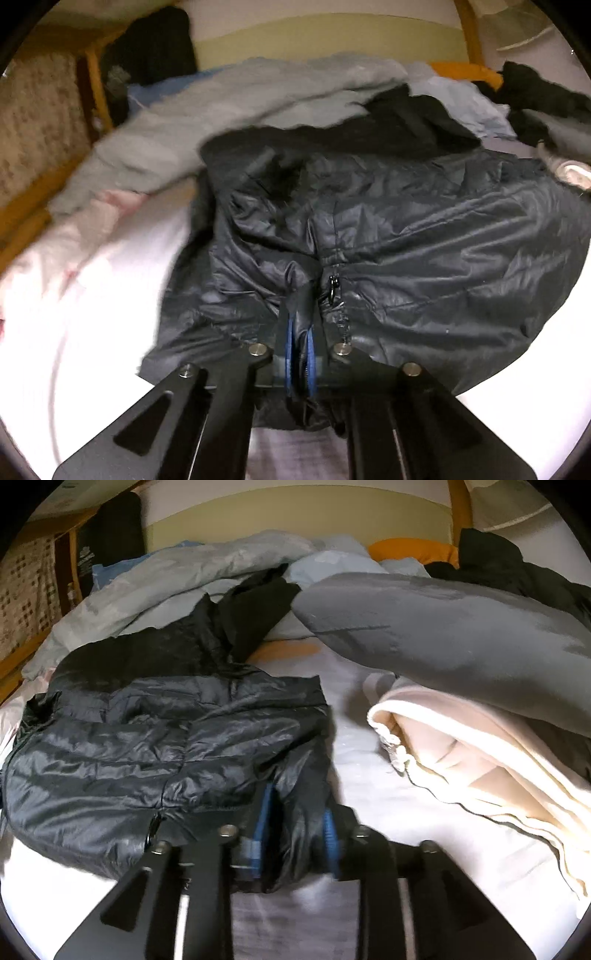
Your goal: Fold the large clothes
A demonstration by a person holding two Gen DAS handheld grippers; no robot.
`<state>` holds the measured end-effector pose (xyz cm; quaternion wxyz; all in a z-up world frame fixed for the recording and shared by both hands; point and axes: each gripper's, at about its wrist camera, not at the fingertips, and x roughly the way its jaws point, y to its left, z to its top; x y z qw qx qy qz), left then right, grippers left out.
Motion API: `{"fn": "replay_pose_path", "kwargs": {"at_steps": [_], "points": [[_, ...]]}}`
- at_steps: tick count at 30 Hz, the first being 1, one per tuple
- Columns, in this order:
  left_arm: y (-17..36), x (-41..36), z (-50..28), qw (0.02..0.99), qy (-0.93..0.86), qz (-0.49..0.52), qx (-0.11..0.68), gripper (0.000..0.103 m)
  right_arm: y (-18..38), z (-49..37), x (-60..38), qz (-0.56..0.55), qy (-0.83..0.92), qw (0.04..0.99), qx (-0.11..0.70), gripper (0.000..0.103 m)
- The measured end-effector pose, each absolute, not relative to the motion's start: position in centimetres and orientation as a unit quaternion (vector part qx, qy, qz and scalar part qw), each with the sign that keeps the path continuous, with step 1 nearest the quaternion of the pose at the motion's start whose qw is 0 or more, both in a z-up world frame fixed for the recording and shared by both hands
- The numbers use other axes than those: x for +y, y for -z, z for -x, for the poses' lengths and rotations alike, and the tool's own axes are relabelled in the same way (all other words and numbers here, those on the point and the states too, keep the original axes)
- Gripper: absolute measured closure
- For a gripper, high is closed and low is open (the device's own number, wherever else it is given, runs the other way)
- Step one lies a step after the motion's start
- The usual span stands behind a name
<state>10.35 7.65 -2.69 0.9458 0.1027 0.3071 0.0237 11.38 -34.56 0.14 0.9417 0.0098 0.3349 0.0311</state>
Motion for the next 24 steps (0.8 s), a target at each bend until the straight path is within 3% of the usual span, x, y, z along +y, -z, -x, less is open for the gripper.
{"fn": "replay_pose_path", "kwargs": {"at_steps": [1,3,5,7,10,13,15,17,19,24], "points": [[2.0,7.9,-9.6,0.951,-0.037,-0.094,0.292,0.098,-0.5,-11.1,-34.6,-0.009,-0.029,0.945,0.324,0.050],[0.2,9.2,-7.6,0.963,-0.049,-0.052,0.261,0.098,-1.2,-10.3,-34.5,-0.009,-0.029,0.953,0.303,0.040],[-1.7,10.5,-5.7,0.970,-0.068,-0.018,0.232,0.098,-1.9,-9.7,-34.5,-0.018,-0.041,0.957,0.288,0.039],[-3.0,12.0,-4.9,0.969,-0.112,-0.002,0.219,0.098,-2.0,-9.8,-34.5,-0.035,-0.056,0.956,0.285,0.021],[-1.6,15.3,-5.3,0.952,-0.155,0.036,0.260,0.096,-1.7,-10.1,-34.1,-0.052,-0.074,0.952,0.291,0.016],[0.7,17.5,-6.8,0.936,-0.093,0.092,0.327,0.082,-1.4,-10.6,-32.9,-0.049,-0.094,0.946,0.305,0.016],[0.2,17.6,-6.6,0.943,-0.079,0.109,0.304,0.060,-1.6,-10.7,-32.0,-0.041,-0.105,0.946,0.302,0.016],[-1.3,17.0,-6.2,0.958,-0.072,0.096,0.260,0.027,-1.8,-10.7,-31.3,-0.039,-0.126,0.945,0.301,0.016],[-2.8,16.4,-7.0,0.966,-0.062,0.064,0.244,0.023,-1.8,-10.9,-30.6,-0.034,-0.132,0.943,0.305,0.016],[-2.3,15.9,-13.2,0.953,-0.060,-0.020,0.296,0.021,0.8,-13.5,-29.1,-0.016,-0.131,0.919,0.372,0.016]]}}
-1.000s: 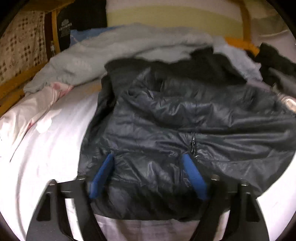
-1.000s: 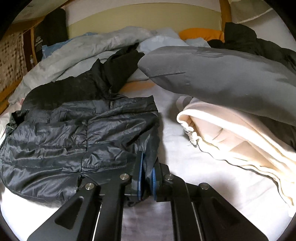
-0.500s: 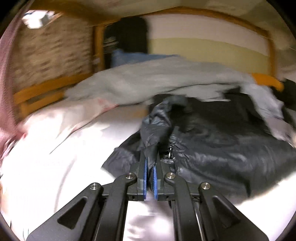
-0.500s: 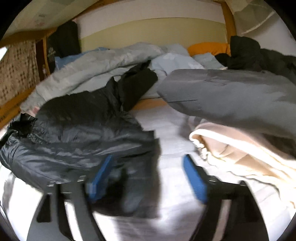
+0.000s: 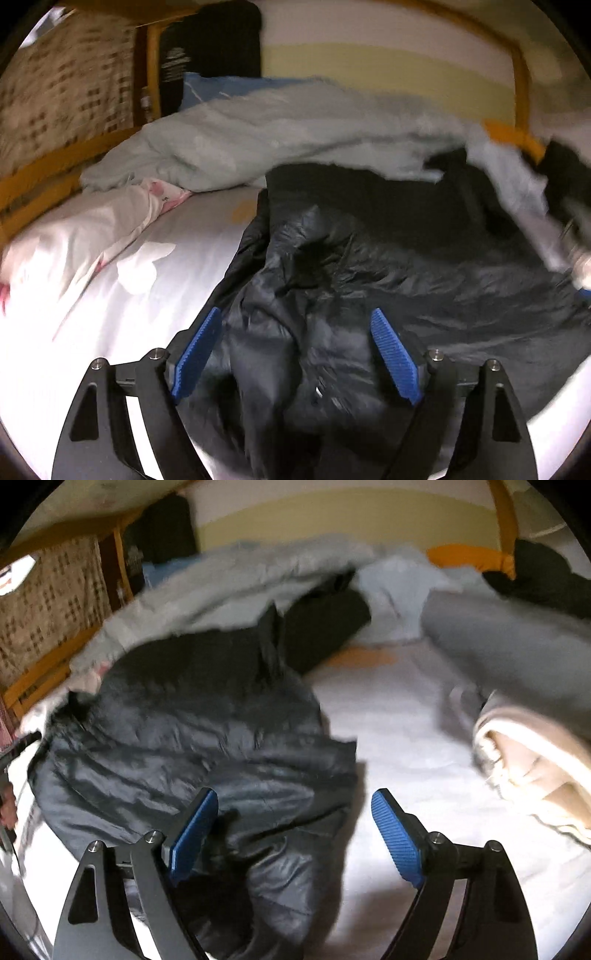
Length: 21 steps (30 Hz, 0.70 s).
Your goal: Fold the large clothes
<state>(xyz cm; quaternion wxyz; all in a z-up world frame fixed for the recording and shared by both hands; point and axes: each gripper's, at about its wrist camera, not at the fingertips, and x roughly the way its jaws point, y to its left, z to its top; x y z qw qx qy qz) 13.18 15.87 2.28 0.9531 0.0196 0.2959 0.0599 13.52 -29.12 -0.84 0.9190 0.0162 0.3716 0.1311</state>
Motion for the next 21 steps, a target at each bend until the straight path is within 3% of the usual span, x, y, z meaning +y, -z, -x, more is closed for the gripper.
{"fn": "replay_pose_path", "kwargs": {"at_steps": [2,3,4,5,7,11,16,18,20,21], "points": [[-0.7,16.2,-15.5,0.945,-0.057,-0.031,0.321,0.021,1.6,-14.0,-29.0,-0.015,-0.127,0.915,0.383,0.016],[-0.1,16.6,-16.4,0.942,-0.053,-0.025,0.330,0.022,1.5,-14.0,-28.9,-0.015,-0.127,0.918,0.376,0.029],[0.5,17.0,-16.6,0.941,-0.052,-0.015,0.333,0.035,1.3,-13.8,-28.8,-0.011,-0.127,0.922,0.366,0.079],[0.6,17.4,-16.4,0.941,-0.048,-0.002,0.334,0.058,0.7,-13.4,-28.6,0.003,-0.115,0.931,0.346,0.098],[-0.4,18.1,-15.0,0.952,-0.064,0.019,0.300,0.098,-0.8,-12.0,-28.1,0.033,-0.088,0.954,0.283,0.100],[-3.5,18.9,-11.9,0.969,-0.083,0.040,0.228,0.098,-4.4,-9.9,-26.4,0.080,-0.046,0.979,0.180,0.100],[-1.7,20.4,-13.3,0.944,-0.129,0.059,0.298,0.097,-2.9,-13.9,-25.5,0.094,-0.046,0.966,0.235,0.100],[0.6,21.0,-14.7,0.924,-0.131,0.065,0.353,0.089,-0.2,-16.3,-25.5,0.095,-0.054,0.945,0.309,0.099],[2.4,21.0,-15.6,0.908,-0.148,0.049,0.389,0.068,1.0,-17.7,-25.8,0.090,-0.042,0.929,0.356,0.093],[2.6,21.1,-15.5,0.907,-0.153,0.046,0.389,0.065,0.7,-17.5,-26.3,0.078,-0.039,0.933,0.348,0.083]]}}
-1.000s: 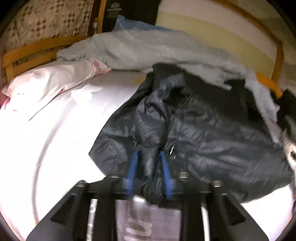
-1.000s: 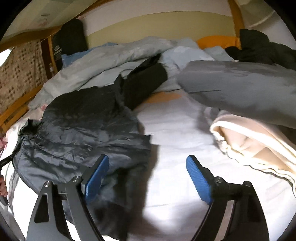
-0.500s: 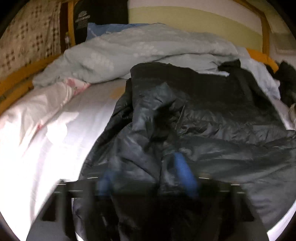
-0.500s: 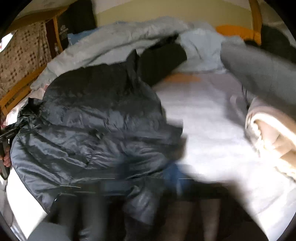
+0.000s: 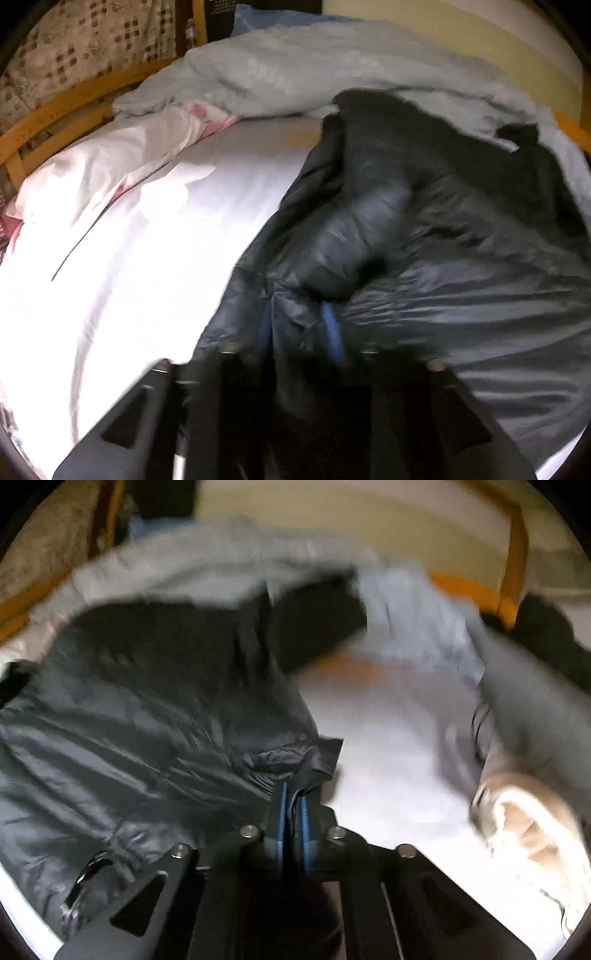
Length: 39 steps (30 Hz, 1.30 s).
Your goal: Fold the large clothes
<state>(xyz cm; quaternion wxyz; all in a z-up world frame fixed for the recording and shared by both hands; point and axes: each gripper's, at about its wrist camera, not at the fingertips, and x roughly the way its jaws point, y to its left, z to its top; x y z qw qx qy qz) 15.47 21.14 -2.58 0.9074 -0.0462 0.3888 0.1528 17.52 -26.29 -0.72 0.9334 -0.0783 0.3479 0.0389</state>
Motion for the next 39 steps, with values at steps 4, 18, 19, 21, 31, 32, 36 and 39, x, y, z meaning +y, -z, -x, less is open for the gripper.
{"fn": "replay_pose_path", "kwargs": {"at_steps": [4,18,19,21,31,32,36,39], "points": [[1.5,22.0,-13.7,0.912,-0.167,0.070,0.367,0.031,-1.7,-15.2,-30.0,0.006,-0.006,0.961,0.277,0.010],[3.6,18.8,-10.8,0.908,-0.086,0.070,0.404,0.012,3.7,-13.4,-31.5,-0.167,-0.154,0.888,0.400,0.010],[3.5,18.4,-10.8,0.909,-0.076,0.071,0.404,0.034,3.6,-13.4,-30.6,-0.148,-0.147,0.894,0.397,0.011],[3.0,17.2,-10.4,0.917,-0.040,0.078,0.390,0.075,3.4,-13.5,-28.6,-0.108,-0.161,0.901,0.388,0.065],[0.5,14.0,-3.0,0.922,0.017,0.119,0.368,0.078,-2.1,-2.4,-29.2,0.001,-0.030,0.948,0.316,0.097],[0.8,14.2,-2.4,0.919,0.020,0.124,0.373,0.070,-2.3,-1.3,-30.0,-0.014,-0.029,0.947,0.320,0.097],[1.7,14.2,-0.5,0.928,-0.001,0.100,0.360,0.044,-0.8,-0.6,-31.8,-0.030,-0.030,0.938,0.345,0.092],[-0.1,13.5,0.4,0.942,-0.026,0.053,0.330,0.043,0.0,-0.7,-32.6,-0.010,0.010,0.943,0.333,0.072]]}}
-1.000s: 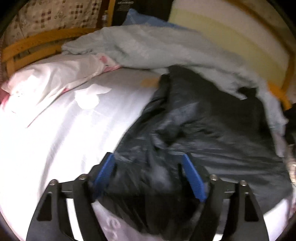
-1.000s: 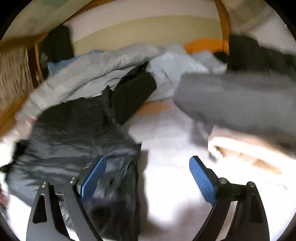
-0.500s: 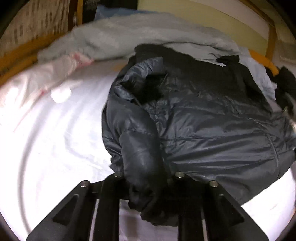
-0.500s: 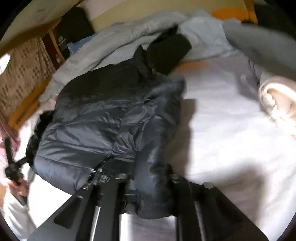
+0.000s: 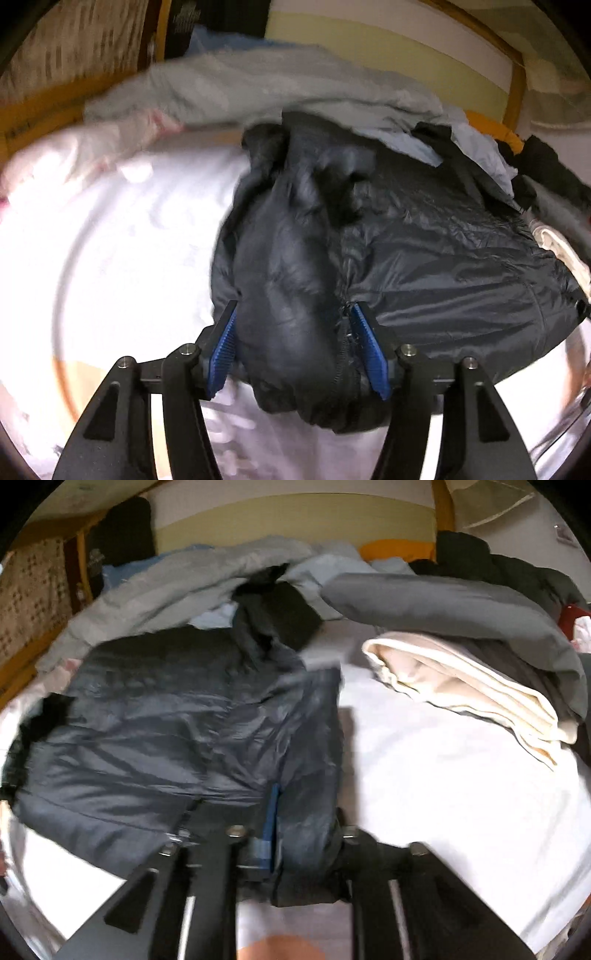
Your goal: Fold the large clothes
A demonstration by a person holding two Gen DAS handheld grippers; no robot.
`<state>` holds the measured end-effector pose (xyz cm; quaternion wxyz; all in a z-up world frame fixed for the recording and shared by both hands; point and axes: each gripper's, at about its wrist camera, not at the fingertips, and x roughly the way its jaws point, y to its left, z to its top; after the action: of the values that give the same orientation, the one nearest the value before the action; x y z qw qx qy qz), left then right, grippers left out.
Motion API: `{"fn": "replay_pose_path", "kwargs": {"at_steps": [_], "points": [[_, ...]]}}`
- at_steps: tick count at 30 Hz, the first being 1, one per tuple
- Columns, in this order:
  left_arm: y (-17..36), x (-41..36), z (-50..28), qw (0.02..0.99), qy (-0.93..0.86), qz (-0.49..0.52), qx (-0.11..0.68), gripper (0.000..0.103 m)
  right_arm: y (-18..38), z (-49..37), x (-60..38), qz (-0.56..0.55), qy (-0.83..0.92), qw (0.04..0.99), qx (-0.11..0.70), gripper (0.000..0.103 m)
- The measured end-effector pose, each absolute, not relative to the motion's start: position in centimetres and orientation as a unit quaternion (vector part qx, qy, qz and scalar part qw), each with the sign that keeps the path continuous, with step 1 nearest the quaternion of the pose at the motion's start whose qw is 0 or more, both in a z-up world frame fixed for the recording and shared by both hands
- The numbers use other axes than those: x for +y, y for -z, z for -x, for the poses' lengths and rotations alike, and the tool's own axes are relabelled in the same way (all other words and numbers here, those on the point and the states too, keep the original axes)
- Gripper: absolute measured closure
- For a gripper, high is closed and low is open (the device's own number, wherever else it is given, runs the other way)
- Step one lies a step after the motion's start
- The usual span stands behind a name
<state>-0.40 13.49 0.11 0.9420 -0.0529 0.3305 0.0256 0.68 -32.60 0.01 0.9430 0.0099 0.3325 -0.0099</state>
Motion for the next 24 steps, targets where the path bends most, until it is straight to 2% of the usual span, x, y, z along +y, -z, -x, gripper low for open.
{"fn": "replay_pose_path", "kwargs": {"at_steps": [2,3,4,8,9,10,17,24], "points": [[-2.2,12.6,1.8,0.958,-0.044,0.010,0.284,0.041,-0.7,0.0,-32.5,0.016,0.044,0.953,0.298,0.058],[-2.8,12.4,2.2,0.963,-0.045,0.001,0.266,0.039,-1.3,0.4,-32.4,0.020,0.056,0.959,0.278,0.043],[-3.9,12.0,2.9,0.968,-0.041,-0.003,0.247,0.035,-2.0,0.8,-32.4,0.019,0.062,0.964,0.257,0.033],[-6.1,10.5,2.8,0.977,0.006,0.000,0.215,0.031,-4.7,1.4,-32.2,-0.020,0.015,0.979,0.204,0.033],[-6.2,10.3,2.5,0.976,0.018,-0.003,0.216,0.031,-5.0,1.7,-32.0,-0.030,-0.018,0.978,0.204,0.029],[-6.1,9.7,1.6,0.975,0.021,-0.008,0.223,0.031,-5.0,1.7,-31.7,-0.034,-0.044,0.976,0.210,0.025],[-2.0,7.7,-3.8,0.960,-0.005,-0.002,0.280,0.031,-1.5,-1.5,-26.9,-0.014,-0.100,0.956,0.277,0.025],[2.9,10.8,-2.6,0.939,-0.076,0.048,0.331,0.031,2.7,-2.6,-27.2,-0.020,-0.111,0.932,0.345,0.025]]}}
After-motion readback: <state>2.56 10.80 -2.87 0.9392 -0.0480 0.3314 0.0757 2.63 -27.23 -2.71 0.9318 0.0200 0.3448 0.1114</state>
